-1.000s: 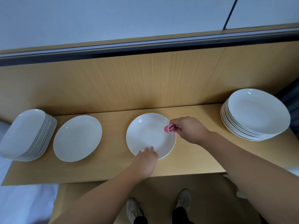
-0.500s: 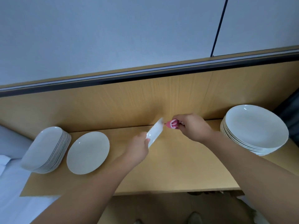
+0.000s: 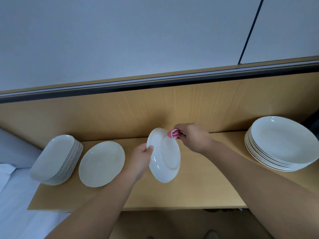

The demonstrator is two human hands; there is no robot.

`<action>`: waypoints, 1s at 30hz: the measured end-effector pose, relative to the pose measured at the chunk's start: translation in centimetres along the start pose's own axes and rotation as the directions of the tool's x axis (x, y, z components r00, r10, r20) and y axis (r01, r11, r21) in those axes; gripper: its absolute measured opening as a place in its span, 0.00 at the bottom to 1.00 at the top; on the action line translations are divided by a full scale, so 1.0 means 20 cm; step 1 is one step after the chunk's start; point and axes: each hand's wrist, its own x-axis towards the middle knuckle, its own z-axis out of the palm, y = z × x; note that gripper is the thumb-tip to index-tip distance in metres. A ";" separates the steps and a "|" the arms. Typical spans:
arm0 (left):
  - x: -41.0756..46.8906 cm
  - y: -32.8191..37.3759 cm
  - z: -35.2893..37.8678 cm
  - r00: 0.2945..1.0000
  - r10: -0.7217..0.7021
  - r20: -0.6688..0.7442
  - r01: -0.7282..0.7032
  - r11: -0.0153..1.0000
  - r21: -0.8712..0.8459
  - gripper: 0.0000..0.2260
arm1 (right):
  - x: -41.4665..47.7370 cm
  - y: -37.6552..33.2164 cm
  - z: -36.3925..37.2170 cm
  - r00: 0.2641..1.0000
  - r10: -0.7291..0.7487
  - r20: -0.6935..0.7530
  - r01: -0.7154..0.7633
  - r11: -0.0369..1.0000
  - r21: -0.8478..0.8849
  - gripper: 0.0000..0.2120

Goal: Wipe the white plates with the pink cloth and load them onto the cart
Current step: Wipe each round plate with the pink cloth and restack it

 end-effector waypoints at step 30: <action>0.15 -0.25 -0.18 0.971 0.100 0.217 -0.106 0.994 0.014 0.12 | 0.39 -0.14 0.59 0.954 -0.013 0.299 0.020 1.000 -0.022 0.24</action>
